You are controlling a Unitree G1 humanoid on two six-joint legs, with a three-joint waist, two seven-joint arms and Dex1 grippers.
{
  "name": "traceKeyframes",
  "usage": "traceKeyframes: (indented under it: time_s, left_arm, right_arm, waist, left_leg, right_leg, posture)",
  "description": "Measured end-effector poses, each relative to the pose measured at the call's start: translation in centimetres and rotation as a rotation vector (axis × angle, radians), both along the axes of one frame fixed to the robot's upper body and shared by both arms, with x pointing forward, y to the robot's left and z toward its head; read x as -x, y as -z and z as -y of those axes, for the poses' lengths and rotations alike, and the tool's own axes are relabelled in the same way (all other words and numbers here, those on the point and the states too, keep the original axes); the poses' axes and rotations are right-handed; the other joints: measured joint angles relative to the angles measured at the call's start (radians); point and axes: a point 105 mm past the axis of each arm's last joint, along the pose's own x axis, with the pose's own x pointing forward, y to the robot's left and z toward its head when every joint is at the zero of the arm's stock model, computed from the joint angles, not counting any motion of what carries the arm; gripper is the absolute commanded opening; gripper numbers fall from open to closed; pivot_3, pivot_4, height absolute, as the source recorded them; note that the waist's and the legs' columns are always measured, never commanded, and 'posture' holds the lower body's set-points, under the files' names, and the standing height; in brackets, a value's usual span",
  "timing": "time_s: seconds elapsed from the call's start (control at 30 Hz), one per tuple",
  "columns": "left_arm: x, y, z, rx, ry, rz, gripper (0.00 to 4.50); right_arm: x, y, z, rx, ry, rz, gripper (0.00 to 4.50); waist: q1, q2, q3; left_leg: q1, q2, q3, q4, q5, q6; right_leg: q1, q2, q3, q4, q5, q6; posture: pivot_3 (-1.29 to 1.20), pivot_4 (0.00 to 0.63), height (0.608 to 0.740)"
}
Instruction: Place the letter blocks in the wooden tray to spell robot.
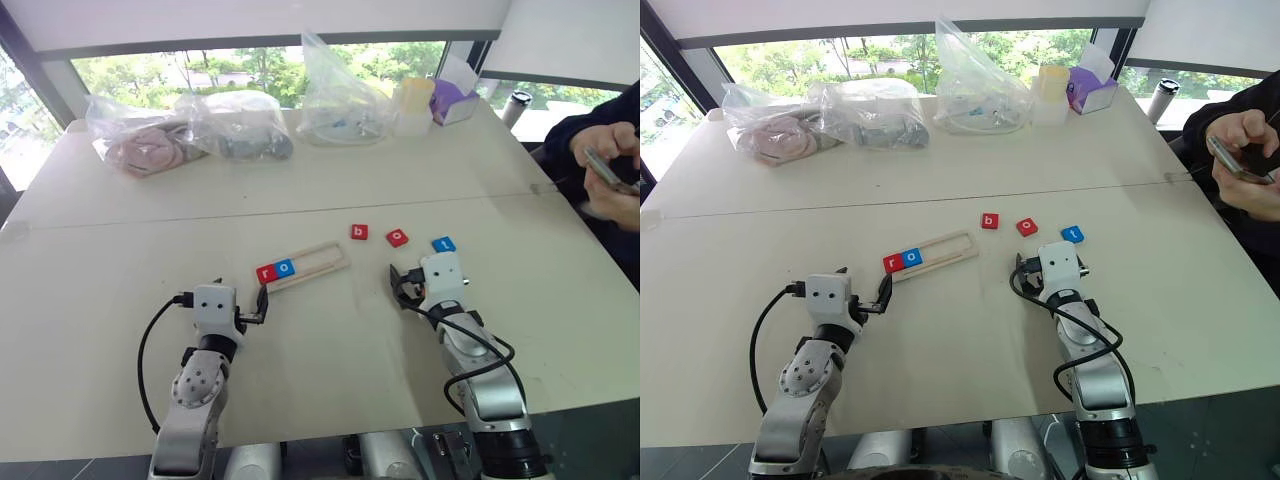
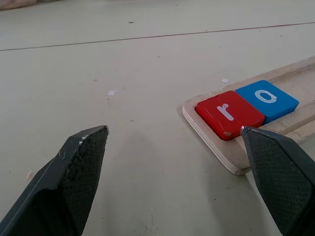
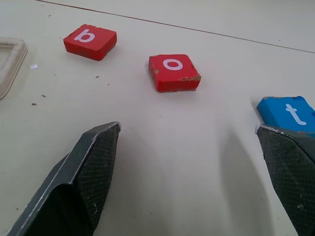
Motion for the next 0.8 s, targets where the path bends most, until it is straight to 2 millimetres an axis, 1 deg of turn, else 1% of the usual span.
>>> traceKeyframes:
  time_s: [0.1, 0.17, 0.27, 0.33, 0.4, 0.47, 0.5, 0.57, 0.6, 0.67, 0.8]
  left_arm:
    - [-0.1, -0.2, 0.0, -0.006, 0.006, 0.006, 4.50]
    - [-0.4, -0.6, -0.1, -0.039, 0.031, 0.019, 4.50]
    - [-1.0, -2.6, -0.2, -0.106, 0.125, 0.075, 4.50]
    - [-0.8, -4.0, 0.3, -0.121, 0.222, 0.108, 4.50]
    - [-0.5, -4.5, 0.7, -0.143, 0.338, 0.096, 4.50]
    - [-0.3, -4.6, 0.6, -0.150, 0.440, 0.054, 4.50]
    - [-0.1, -4.8, 0.5, -0.171, 0.527, 0.022, 4.50]
    - [0.0, -5.6, 0.4, -0.198, 0.646, -0.009, 4.50]
    - [0.0, -6.1, 0.1, -0.221, 0.720, -0.032, 4.50]
    - [-0.2, -6.7, -0.5, -0.250, 0.815, -0.069, 4.50]
    - [-0.3, -6.4, -2.2, -0.270, 0.945, -0.179, 4.50]
  right_arm:
    - [0.0, 0.0, 0.0, 0.009, -0.005, 0.005, 4.46]
    - [-0.1, -0.2, -0.2, 0.049, -0.051, 0.019, 4.46]
    - [-0.4, -1.1, -1.0, 0.122, -0.206, 0.032, 4.46]
    - [-0.5, -1.7, -1.5, 0.137, -0.308, 0.021, 4.46]
    - [-0.2, -2.0, -1.7, 0.156, -0.412, -0.017, 4.46]
    - [0.2, -2.5, -1.9, 0.180, -0.518, -0.061, 4.46]
    - [0.5, -2.9, -1.8, 0.198, -0.587, -0.093, 4.46]
    - [0.9, -3.9, -1.6, 0.226, -0.674, -0.129, 4.46]
    - [1.2, -4.6, -1.6, 0.241, -0.733, -0.150, 4.46]
    - [1.6, -5.6, -1.5, 0.259, -0.801, -0.172, 4.46]
    - [2.2, -6.6, -1.5, 0.281, -0.893, -0.196, 4.46]
  waist:
    - [0.000, 0.000, 0.000]
    - [0.000, 0.000, 0.000]
    - [-0.001, 0.000, 0.000]
    - [-0.003, 0.000, 0.000]
    - [-0.002, 0.001, 0.001]
    - [-0.002, 0.001, 0.001]
    - [-0.002, 0.002, 0.003]
    - [-0.002, 0.002, 0.003]
    - [-0.001, 0.002, 0.003]
    - [-0.001, 0.002, 0.003]
    - [-0.003, 0.002, 0.004]
  left_leg:
    - [0.000, 0.000, 0.000, 0.000, 0.000, 0.000]
    - [0.000, 0.000, 0.000, 0.000, 0.000, 0.000]
    - [0.000, 0.000, 0.000, 0.000, 0.000, 0.000]
    - [0.000, 0.000, 0.000, 0.000, 0.000, 0.000]
    - [0.000, 0.000, 0.000, -0.001, 0.000, 0.000]
    - [0.000, 0.000, 0.000, -0.001, 0.000, 0.000]
    - [0.000, 0.000, 0.000, 0.000, 0.000, 0.000]
    - [0.001, 0.000, 0.000, 0.001, 0.000, 0.000]
    - [0.001, 0.000, 0.000, 0.001, 0.000, 0.000]
    - [0.001, 0.000, 0.000, 0.000, 0.000, 0.000]
    - [-0.001, 0.000, 0.001, -0.001, 0.000, 0.000]
  right_leg:
    - [0.000, 0.000, 0.000, 0.000, 0.000, 0.000]
    - [0.000, 0.000, 0.000, 0.000, 0.000, 0.000]
    - [0.000, 0.000, 0.000, 0.000, 0.000, 0.000]
    - [0.000, 0.000, 0.000, 0.001, 0.000, 0.000]
    - [0.000, 0.000, 0.000, 0.001, 0.000, 0.000]
    - [0.000, 0.001, 0.000, 0.001, 0.000, 0.000]
    - [-0.001, 0.001, -0.001, 0.001, 0.000, 0.000]
    - [0.000, 0.001, -0.001, 0.002, 0.000, -0.001]
    - [-0.001, 0.001, -0.001, 0.002, 0.000, -0.001]
    - [0.000, 0.001, -0.001, 0.001, 0.000, -0.001]
    - [-0.002, 0.001, -0.001, 0.000, 0.000, 0.000]
  posture:
    - [0.00, 0.150, 0.740]
    - [0.00, 0.150, 0.740]
    - [0.00, 0.150, 0.740]
    - [0.00, 0.150, 0.740]
    - [0.00, 0.150, 0.740]
    - [0.00, 0.150, 0.740]
    - [0.00, 0.150, 0.740]
    - [0.00, 0.150, 0.740]
    - [0.00, 0.150, 0.740]
    - [0.00, 0.150, 0.740]
    - [0.00, 0.150, 0.740]
